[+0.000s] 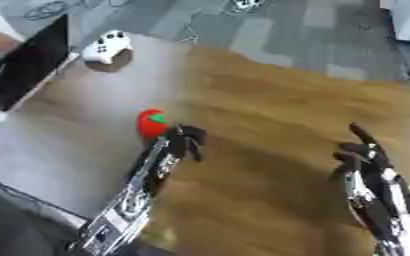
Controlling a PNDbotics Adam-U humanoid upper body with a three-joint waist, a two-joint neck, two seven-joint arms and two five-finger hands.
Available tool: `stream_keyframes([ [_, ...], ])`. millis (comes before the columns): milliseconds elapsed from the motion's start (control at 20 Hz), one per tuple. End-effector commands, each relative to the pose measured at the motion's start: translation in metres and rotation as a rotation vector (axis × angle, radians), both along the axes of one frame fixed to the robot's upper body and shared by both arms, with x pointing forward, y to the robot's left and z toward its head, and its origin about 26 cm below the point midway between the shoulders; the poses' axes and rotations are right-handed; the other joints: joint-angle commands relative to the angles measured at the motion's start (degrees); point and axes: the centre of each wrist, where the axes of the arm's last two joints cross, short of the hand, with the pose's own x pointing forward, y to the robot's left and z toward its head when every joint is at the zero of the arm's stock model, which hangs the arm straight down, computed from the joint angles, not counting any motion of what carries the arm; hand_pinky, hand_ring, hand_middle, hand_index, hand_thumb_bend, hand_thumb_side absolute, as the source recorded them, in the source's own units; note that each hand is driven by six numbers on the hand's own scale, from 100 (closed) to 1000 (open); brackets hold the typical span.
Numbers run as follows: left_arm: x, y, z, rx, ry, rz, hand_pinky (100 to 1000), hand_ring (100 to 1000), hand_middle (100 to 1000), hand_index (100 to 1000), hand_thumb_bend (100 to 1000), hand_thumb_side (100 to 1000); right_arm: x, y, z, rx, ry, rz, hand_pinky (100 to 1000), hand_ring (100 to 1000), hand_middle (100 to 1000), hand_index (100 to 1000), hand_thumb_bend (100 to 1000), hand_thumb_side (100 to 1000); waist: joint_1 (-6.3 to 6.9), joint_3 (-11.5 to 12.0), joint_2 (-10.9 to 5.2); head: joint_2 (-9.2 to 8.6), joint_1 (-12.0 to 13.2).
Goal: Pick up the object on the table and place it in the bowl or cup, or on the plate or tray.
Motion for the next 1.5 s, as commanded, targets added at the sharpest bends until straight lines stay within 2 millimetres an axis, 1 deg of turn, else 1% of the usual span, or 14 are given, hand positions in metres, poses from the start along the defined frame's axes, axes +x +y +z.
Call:
stream_keyframes([
  [50,0.001,0.001,0.007,0.006,-0.025,0.002,1000,403,493,683,675,862,0.002,-0.002,0.008,-0.001,-0.027,0.0,820,418,986,763,100,437,-0.02,-0.2,-0.57,-0.89,0.1],
  [200,0.001,0.002,0.007,0.011,-0.029,0.006,1000,402,492,682,681,861,0.001,-0.002,0.007,-0.002,-0.025,0.0,820,417,986,763,100,437,-0.04,-0.3,-0.64,-0.74,0.4],
  [350,0.001,0.003,0.008,0.022,-0.036,0.004,1000,401,492,682,681,861,0.001,-0.002,0.007,-0.003,-0.024,0.002,820,416,986,762,100,436,-0.02,-0.4,-0.69,-1.0,0.5],
  [600,0.001,0.003,0.011,0.036,-0.051,0.009,1000,400,490,679,692,855,0.002,-0.002,0.008,-0.005,-0.027,0.004,819,416,986,762,100,428,0.08,-0.2,-0.77,-1.53,-0.3],
  [750,0.003,0.007,0.018,0.061,-0.085,0.026,1000,399,489,676,697,847,0.002,-0.002,0.008,-0.006,-0.027,0.004,819,416,986,762,100,427,0.19,0.0,-0.8,-1.08,-0.7],
  [900,0.005,0.019,0.037,0.12,-0.176,0.082,1000,406,494,672,707,832,0.002,-0.002,0.007,-0.01,-0.027,0.005,820,415,986,762,100,427,0.27,0.2,-0.82,-0.32,-1.2],
  [1150,0.008,0.045,0.08,0.215,-0.337,0.202,1000,424,505,671,709,825,0.002,-0.003,0.007,-0.017,-0.024,0.006,820,415,986,762,100,428,0.5,0.7,-0.76,0.17,-1.7],
  [1300,0.007,0.058,0.095,0.292,-0.381,0.266,1000,449,518,678,686,825,0.002,-0.003,0.007,-0.019,-0.026,0.007,820,414,986,762,100,428,0.45,0.8,-0.64,0.23,-2.1],
  [1400,0.007,0.067,0.103,0.385,-0.398,0.31,1000,470,535,688,680,829,0.003,-0.003,0.008,-0.021,-0.028,0.007,820,414,986,762,100,428,0.38,0.9,-0.54,0.21,-2.3],
  [1500,0.007,0.075,0.11,0.514,-0.413,0.356,959,486,551,696,666,828,0.003,-0.003,0.008,-0.022,-0.03,0.007,820,414,986,762,100,428,0.32,1.0,-0.45,0.17,-2.5],
])
